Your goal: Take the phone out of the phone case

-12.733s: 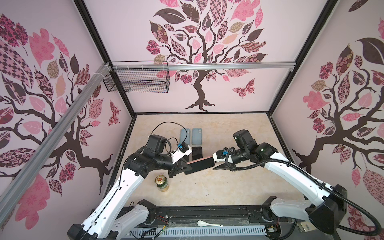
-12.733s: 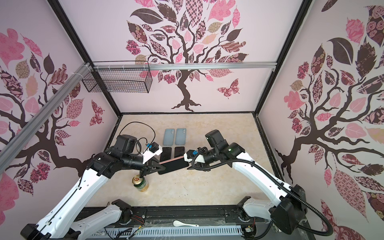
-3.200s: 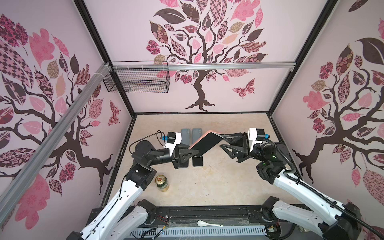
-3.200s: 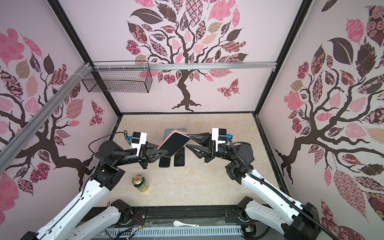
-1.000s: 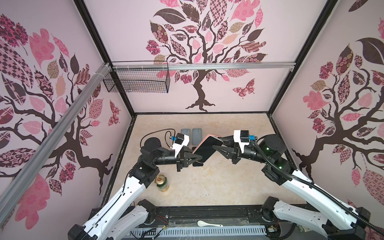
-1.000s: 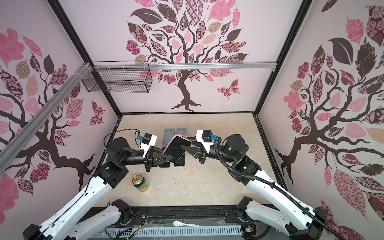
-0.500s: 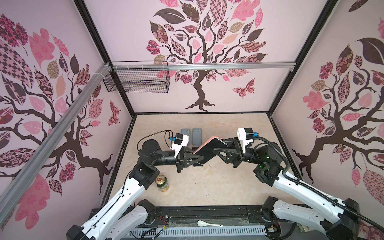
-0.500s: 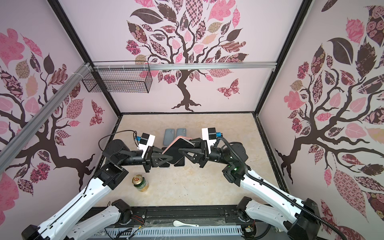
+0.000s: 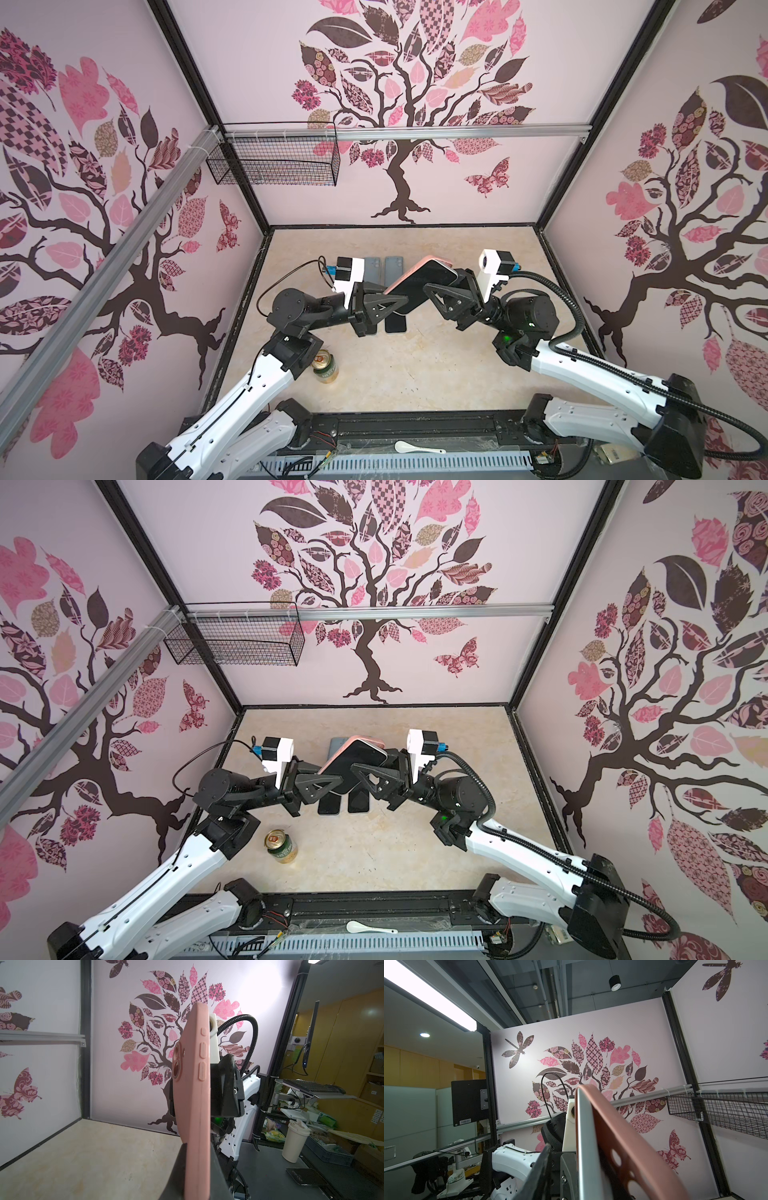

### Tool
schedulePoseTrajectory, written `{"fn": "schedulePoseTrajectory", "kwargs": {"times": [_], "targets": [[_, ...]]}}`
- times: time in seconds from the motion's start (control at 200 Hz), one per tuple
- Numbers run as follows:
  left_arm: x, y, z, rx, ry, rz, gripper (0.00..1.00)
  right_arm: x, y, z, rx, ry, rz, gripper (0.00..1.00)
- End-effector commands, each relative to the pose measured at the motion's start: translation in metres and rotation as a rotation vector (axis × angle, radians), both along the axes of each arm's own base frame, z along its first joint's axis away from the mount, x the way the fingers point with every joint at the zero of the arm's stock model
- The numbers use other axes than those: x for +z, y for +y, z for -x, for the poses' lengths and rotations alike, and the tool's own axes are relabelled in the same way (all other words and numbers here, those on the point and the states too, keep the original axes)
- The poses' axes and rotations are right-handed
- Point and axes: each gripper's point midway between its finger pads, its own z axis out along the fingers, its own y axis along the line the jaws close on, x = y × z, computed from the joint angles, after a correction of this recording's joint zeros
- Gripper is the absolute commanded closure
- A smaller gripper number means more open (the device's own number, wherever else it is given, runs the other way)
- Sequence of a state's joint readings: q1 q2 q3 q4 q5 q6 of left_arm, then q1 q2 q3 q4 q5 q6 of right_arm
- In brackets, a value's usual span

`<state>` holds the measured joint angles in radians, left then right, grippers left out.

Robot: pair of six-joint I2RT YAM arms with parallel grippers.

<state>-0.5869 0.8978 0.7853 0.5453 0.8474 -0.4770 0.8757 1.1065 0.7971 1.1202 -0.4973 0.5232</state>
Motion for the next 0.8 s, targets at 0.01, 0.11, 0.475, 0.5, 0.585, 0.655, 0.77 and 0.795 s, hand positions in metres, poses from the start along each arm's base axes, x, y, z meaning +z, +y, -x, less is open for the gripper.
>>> {"fn": "schedulePoseTrajectory", "kwargs": {"times": [0.01,0.11,0.475,0.5,0.585,0.655,0.77,0.795], "targets": [[0.029,0.020,-0.038,0.216,0.055,0.188,1.00,-0.024,0.026,0.036,0.187,-0.035,0.102,0.67],[0.031,0.022,-0.041,0.225,0.064,0.210,1.00,-0.023,0.029,0.035,0.174,-0.037,0.083,0.69],[0.020,0.020,-0.049,0.238,0.110,0.213,1.00,-0.016,0.033,0.031,0.135,-0.085,0.072,0.78],[0.019,0.020,-0.050,0.241,0.113,0.210,1.00,-0.016,0.033,0.031,0.133,-0.090,0.075,0.80],[0.015,0.021,-0.052,0.255,0.126,0.200,1.00,-0.017,0.033,0.032,0.128,-0.105,0.084,0.85],[0.012,0.021,-0.053,0.268,0.135,0.191,1.00,-0.018,0.031,0.035,0.126,-0.118,0.091,0.89],[0.007,0.023,-0.055,0.292,0.141,0.172,1.00,-0.019,0.029,0.035,0.101,-0.136,0.104,0.99],[0.006,0.023,-0.055,0.294,0.143,0.166,1.00,-0.020,0.028,0.035,0.092,-0.139,0.108,1.00]]}}
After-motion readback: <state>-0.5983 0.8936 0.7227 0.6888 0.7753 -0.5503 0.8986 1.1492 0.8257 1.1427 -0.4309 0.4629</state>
